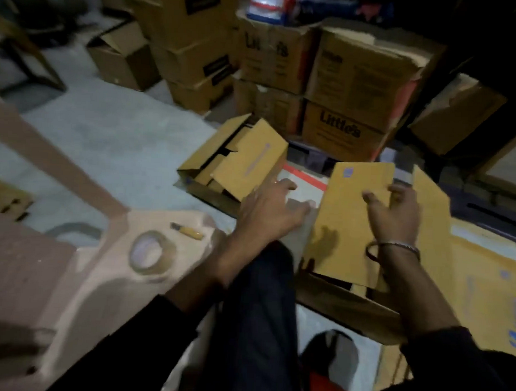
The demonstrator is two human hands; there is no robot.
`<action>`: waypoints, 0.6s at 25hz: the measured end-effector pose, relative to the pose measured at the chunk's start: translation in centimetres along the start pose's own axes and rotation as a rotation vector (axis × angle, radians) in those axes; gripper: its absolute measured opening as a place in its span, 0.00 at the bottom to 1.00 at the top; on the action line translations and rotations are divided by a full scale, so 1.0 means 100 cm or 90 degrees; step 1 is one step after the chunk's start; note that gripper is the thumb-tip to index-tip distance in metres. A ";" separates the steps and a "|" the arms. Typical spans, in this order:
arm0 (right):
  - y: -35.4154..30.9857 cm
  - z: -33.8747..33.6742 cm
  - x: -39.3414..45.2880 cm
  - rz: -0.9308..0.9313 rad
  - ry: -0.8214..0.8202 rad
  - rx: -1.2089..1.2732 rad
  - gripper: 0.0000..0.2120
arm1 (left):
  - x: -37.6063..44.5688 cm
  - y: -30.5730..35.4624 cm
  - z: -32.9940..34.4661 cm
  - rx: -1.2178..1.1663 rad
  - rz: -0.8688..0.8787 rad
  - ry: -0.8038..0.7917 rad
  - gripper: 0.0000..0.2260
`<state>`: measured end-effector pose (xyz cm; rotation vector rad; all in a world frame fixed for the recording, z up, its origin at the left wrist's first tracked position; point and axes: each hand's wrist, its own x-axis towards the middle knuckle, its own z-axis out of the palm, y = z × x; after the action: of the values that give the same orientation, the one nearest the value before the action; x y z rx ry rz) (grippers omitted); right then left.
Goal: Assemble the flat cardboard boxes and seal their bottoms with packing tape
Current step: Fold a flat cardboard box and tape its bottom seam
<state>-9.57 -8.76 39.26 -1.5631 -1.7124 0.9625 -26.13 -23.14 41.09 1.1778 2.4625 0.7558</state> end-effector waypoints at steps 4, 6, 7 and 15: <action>-0.097 0.120 -0.074 -0.122 -0.404 0.024 0.15 | -0.060 -0.131 -0.055 -0.030 -0.152 0.026 0.13; -0.102 0.179 -0.101 -0.165 -0.514 -0.050 0.16 | -0.087 -0.188 -0.061 0.039 -0.145 0.067 0.17; -0.099 0.202 -0.112 -0.204 -0.543 -0.125 0.19 | -0.094 -0.212 -0.059 0.100 -0.116 0.089 0.24; -0.066 0.277 -0.148 -0.498 -0.501 -0.452 0.17 | -0.080 -0.260 -0.028 0.274 -0.100 0.035 0.38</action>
<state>-34.67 -26.58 30.25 -0.6558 -3.1309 0.5797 -38.81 -44.01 28.69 1.0866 2.8123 0.2207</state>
